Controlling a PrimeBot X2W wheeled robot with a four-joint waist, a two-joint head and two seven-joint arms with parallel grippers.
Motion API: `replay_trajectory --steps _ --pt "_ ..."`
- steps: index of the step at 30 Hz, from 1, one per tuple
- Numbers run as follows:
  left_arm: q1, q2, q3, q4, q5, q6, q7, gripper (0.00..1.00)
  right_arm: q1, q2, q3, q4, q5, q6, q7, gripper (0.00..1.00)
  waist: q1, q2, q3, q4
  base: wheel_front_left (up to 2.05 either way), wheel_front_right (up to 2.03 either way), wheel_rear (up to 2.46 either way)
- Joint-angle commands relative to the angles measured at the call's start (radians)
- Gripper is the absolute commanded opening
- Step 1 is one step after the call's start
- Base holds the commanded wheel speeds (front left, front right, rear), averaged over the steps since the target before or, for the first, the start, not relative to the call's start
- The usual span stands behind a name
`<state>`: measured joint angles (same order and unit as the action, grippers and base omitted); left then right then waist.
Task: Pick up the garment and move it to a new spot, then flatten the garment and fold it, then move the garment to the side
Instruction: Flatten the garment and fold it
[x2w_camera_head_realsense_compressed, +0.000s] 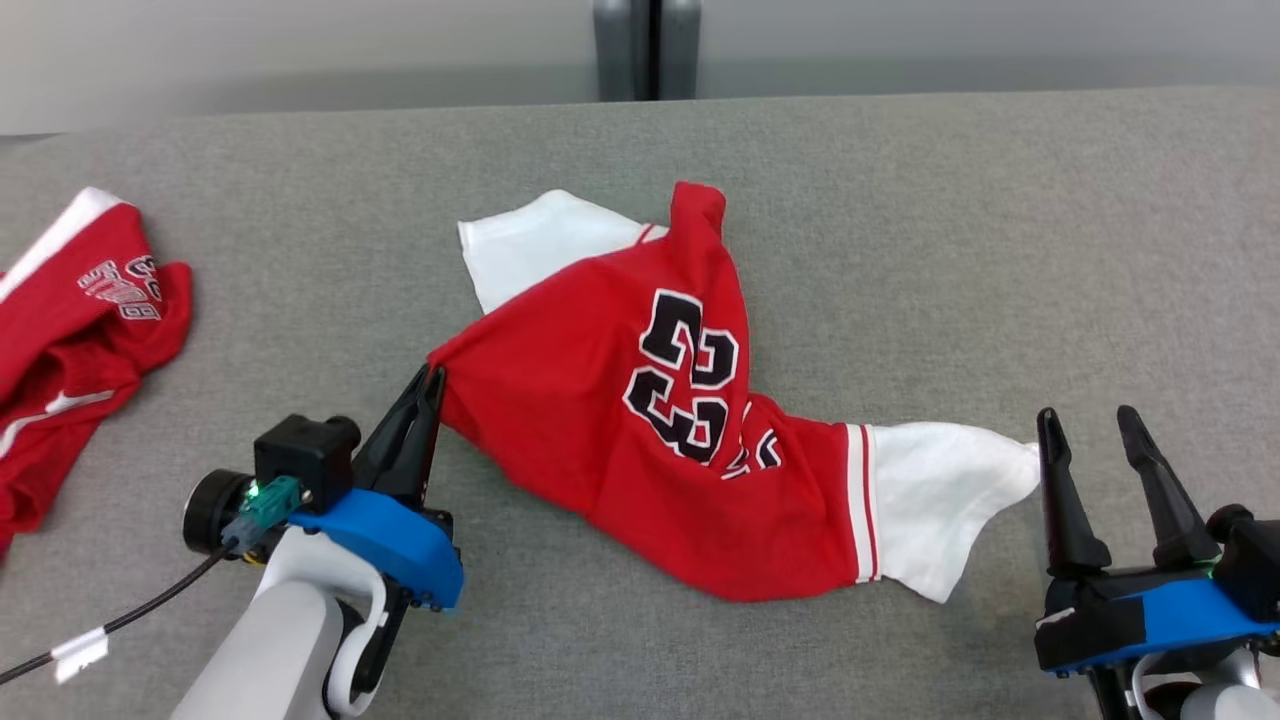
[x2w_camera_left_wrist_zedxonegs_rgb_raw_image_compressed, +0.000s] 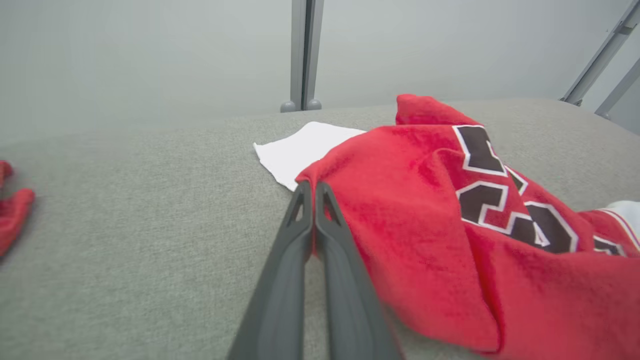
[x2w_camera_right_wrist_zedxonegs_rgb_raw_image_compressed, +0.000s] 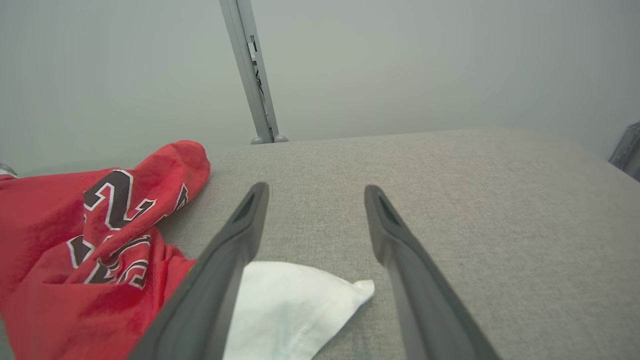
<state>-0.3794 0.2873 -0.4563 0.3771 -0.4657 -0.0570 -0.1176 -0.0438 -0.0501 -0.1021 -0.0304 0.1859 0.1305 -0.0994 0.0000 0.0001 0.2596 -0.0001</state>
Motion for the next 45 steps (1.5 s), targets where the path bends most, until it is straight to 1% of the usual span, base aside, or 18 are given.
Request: replay_trajectory --steps 1,13,16,18,20,24,26,30,35,39,40,41,42,45 --pt "0.033 0.020 0.011 -0.045 0.007 0.025 0.007 0.00 0.009 -0.001 -0.001 0.003 0.004 0.000 -0.006 1.00 0.0000 -0.0001 -0.010 0.010 0.00 0.00 0.00" --pt "0.360 0.111 0.036 -0.568 0.009 0.245 0.196 0.00 0.049 -0.001 -0.039 0.012 0.000 0.000 0.007 1.00 0.0000 -0.0001 -0.087 0.109 0.00 0.00 0.00" --pt "0.422 0.130 0.036 -0.661 0.013 0.285 0.247 0.00 0.058 -0.001 -0.039 0.006 0.005 0.000 0.013 1.00 0.0000 -0.0001 -0.099 0.121 0.00 0.00 0.00" --pt "0.438 0.138 0.037 -0.687 0.008 0.297 0.269 0.00 0.058 -0.001 -0.034 0.003 0.007 0.000 0.017 1.00 0.0000 -0.0001 -0.101 0.122 0.00 0.00 0.00" --pt "0.440 0.143 0.038 -0.674 -0.002 0.294 0.282 0.00 0.054 -0.001 -0.026 -0.001 0.008 0.000 0.018 1.00 0.0000 -0.0001 -0.102 0.116 0.00 0.00 0.00" --pt "0.375 0.130 0.041 -0.578 -0.033 0.254 0.274 0.00 0.041 -0.001 -0.021 -0.010 0.006 0.000 0.020 1.00 0.0000 -0.0001 -0.084 0.092 0.00 0.00 0.00" --pt "0.335 0.125 0.046 -0.502 -0.046 0.229 0.260 0.00 0.033 -0.001 -0.020 -0.018 0.003 0.000 0.024 1.00 0.0000 -0.0001 -0.068 0.073 0.00 0.00 0.00" --pt "0.209 0.092 0.064 -0.335 -0.072 0.174 0.213 0.00 0.023 -0.001 -0.029 -0.037 0.006 0.000 0.025 1.00 0.0000 -0.0001 -0.022 0.032 0.00 0.00 0.00" --pt "0.057 0.060 0.091 -0.132 -0.093 0.125 0.143 0.00 0.005 -0.001 -0.035 -0.042 0.015 0.000 0.018 1.00 0.0000 -0.0001 0.028 -0.022 0.00 0.00 0.00" --pt "-0.015 0.038 0.108 0.005 -0.112 0.096 0.099 0.00 -0.004 -0.001 -0.038 -0.029 0.023 0.000 0.004 1.00 0.0000 -0.0001 0.044 -0.047 0.00 0.00 0.00" --pt "-0.027 0.034 0.105 0.030 -0.111 0.088 0.090 0.25 -0.006 -0.001 -0.040 -0.027 0.020 0.000 0.000 1.00 0.0000 -0.0001 0.046 -0.050 0.00 0.00 0.00" --pt "-0.040 0.026 0.110 0.051 -0.117 0.081 0.070 0.46 -0.007 -0.001 -0.040 -0.025 0.017 0.000 -0.002 1.00 0.0000 -0.0001 0.047 -0.052 0.00 0.00 0.00" --pt "-0.050 0.026 0.110 0.066 -0.109 0.076 0.046 1.00 -0.009 -0.001 -0.038 -0.028 0.015 0.000 -0.007 1.00 0.0000 -0.0001 0.047 -0.053 0.00 0.00 0.00" --pt "-0.064 0.015 0.112 0.092 -0.085 0.077 -0.051 1.00 -0.014 -0.001 -0.032 -0.040 0.012 0.000 -0.014 1.00 0.0000 -0.0001 0.042 -0.048 0.00 0.00 0.00"
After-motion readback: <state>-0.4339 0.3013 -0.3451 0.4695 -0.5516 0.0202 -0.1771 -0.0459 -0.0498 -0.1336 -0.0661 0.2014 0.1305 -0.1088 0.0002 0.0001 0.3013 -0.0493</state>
